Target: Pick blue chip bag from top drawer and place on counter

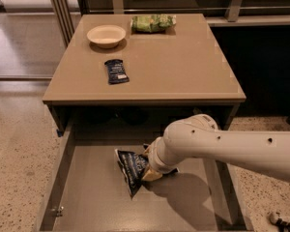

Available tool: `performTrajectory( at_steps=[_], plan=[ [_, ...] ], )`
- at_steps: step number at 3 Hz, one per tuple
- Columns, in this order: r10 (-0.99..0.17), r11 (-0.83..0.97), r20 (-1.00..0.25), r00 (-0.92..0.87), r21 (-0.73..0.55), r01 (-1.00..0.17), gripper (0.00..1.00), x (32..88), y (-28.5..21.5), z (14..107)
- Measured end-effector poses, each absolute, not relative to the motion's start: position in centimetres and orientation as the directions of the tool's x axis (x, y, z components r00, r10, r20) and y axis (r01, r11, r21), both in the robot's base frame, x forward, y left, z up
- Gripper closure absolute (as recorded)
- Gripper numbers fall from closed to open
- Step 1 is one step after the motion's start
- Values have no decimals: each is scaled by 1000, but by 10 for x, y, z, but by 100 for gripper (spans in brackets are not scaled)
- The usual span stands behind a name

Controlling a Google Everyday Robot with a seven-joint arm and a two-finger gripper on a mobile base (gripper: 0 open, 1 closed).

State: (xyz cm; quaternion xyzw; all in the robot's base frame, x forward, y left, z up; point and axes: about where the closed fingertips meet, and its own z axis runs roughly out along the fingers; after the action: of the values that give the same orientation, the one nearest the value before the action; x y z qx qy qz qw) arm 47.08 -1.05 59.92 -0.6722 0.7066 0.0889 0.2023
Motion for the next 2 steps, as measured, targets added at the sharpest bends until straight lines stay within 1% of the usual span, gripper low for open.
performTrajectory(
  at_steps=[1,2],
  plan=[
    [-914,80,-405,-14,-146,-986,96,471,-10,599],
    [-914,80,-405,-14,-146,-986,100,471,-10,599]
  ],
)
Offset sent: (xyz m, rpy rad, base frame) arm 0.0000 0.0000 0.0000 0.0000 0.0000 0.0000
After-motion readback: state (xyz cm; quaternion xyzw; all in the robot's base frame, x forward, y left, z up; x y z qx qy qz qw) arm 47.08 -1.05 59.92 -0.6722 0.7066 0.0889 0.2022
